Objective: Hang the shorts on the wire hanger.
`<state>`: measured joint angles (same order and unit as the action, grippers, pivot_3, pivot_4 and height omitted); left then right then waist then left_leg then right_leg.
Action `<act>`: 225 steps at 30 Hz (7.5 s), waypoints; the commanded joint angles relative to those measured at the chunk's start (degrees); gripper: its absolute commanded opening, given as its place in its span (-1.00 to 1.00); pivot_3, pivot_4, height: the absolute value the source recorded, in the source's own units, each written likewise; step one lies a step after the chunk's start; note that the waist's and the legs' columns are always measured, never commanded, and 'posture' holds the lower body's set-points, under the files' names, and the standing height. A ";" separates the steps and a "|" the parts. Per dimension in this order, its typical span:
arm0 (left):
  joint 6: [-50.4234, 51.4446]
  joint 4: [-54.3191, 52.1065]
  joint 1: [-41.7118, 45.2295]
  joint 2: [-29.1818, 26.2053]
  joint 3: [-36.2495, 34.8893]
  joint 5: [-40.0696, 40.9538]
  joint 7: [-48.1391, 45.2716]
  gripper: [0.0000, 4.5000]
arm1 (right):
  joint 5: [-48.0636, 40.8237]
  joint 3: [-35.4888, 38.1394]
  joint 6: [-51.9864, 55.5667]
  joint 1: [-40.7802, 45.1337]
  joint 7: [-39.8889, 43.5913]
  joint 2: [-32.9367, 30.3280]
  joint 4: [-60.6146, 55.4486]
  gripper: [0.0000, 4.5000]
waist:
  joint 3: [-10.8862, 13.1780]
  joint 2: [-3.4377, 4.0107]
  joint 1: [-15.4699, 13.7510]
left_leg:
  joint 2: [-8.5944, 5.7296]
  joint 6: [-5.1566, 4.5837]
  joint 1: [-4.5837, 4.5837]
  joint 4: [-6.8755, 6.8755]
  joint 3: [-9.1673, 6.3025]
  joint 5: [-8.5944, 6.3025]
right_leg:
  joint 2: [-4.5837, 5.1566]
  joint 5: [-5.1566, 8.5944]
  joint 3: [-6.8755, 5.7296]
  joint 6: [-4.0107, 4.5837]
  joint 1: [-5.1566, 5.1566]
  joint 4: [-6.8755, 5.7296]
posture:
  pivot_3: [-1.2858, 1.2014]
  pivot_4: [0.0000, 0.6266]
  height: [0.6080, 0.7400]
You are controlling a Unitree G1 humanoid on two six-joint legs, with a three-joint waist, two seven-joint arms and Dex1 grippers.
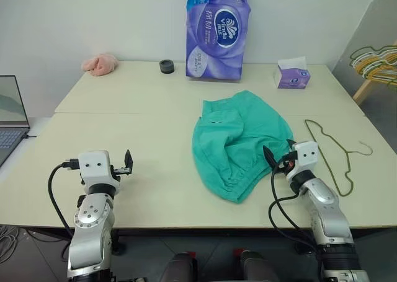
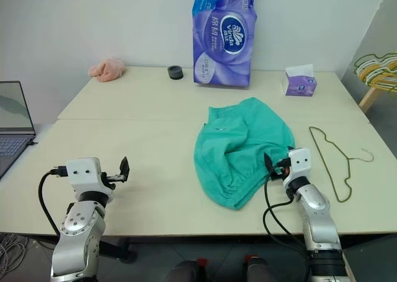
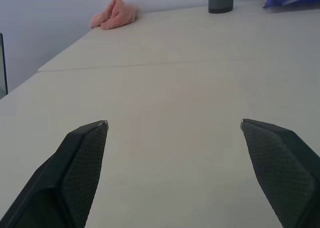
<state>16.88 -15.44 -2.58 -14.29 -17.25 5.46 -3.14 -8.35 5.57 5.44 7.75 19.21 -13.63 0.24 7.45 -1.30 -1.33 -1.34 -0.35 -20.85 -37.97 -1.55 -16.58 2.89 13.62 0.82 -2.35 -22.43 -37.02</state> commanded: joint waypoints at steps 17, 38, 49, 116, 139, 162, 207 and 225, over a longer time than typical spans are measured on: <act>-2.76 -3.40 -2.07 -1.83 2.36 0.06 -4.71 1.00 | -1.30 0.53 -0.26 0.67 1.69 -0.76 -1.73 0.98 | 0.00 0.00 0.00 | 0.00 -0.01 0.02 0.00 0.00 0.00 | 0.00 0.00 0.00 0.00 0.02 0.01 | 0.09 -0.75 1.00; -5.59 -4.42 -0.42 -9.81 10.07 8.99 -27.38 1.00 | -5.61 -1.35 4.06 -2.98 10.67 -5.80 -11.35 0.98 | -0.08 0.07 0.58 | 0.02 -0.01 0.02 -0.01 0.03 0.00 | -0.02 0.01 0.01 0.01 0.04 0.03 | 0.02 -0.79 1.00; -7.23 4.07 5.42 -19.17 10.79 10.52 -39.48 1.00 | -2.12 -11.13 -4.49 -14.03 37.20 -31.22 -24.94 0.98 | -0.21 0.20 3.15 | 0.09 -0.04 0.11 -0.08 0.06 -0.01 | -0.11 0.19 -0.01 -0.29 0.14 0.03 | -0.05 -0.77 1.00; 5.59 9.51 17.25 -25.96 14.55 18.83 -54.32 1.00 | 3.00 -13.88 -20.81 2.58 54.37 -50.31 1.56 0.11 | -0.17 0.19 6.43 | 0.19 -0.04 0.13 -0.16 0.13 0.00 | -0.16 -0.02 0.12 0.06 0.12 -0.03 | -0.12 -0.69 1.00; 8.64 3.83 10.59 -30.58 11.01 20.66 -54.86 1.00 | 14.18 -19.16 4.53 38.72 13.10 -13.88 25.42 0.69 | -0.12 0.23 6.23 | 0.11 0.01 -0.06 -0.11 0.12 0.02 | 0.13 -0.11 0.12 0.17 -0.21 -0.13 | -0.08 -0.74 1.00; 9.27 3.36 10.65 -32.63 10.10 21.25 -56.08 1.00 | 15.42 -33.44 6.90 27.39 35.08 -6.71 5.62 0.69 | -0.17 0.24 7.85 | 0.05 0.12 -0.69 -0.24 0.01 0.09 | 0.16 -0.12 0.10 0.17 -1.08 -0.83 | -0.07 -0.75 1.00; 9.37 4.87 9.00 -34.30 9.25 20.85 -57.74 1.00 | 22.54 -29.70 -7.01 29.83 23.02 -3.85 8.98 0.69 | -0.19 0.19 9.19 | 0.07 0.22 -0.33 -0.10 -0.02 0.16 | 0.08 -0.05 0.14 0.28 -0.85 -0.93 | -0.08 -0.70 1.00; -20.20 21.81 18.85 -36.04 26.27 -0.46 -67.34 1.00 | -10.25 -13.43 23.33 7.32 44.71 -29.07 -29.39 0.69 | -0.16 0.18 7.37 | 0.10 0.14 -0.30 -0.11 0.07 0.17 | 0.07 0.14 0.11 -0.02 -0.75 -0.75 | -0.11 -0.68 1.00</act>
<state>-0.50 5.46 15.17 -50.63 8.39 6.49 -70.65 -17.09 -9.54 28.08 15.46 63.81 -42.15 -26.22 7.29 -1.13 6.05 -1.23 -0.21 -21.13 -38.08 -1.47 -16.41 2.94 13.77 0.94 -2.39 -23.17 -37.77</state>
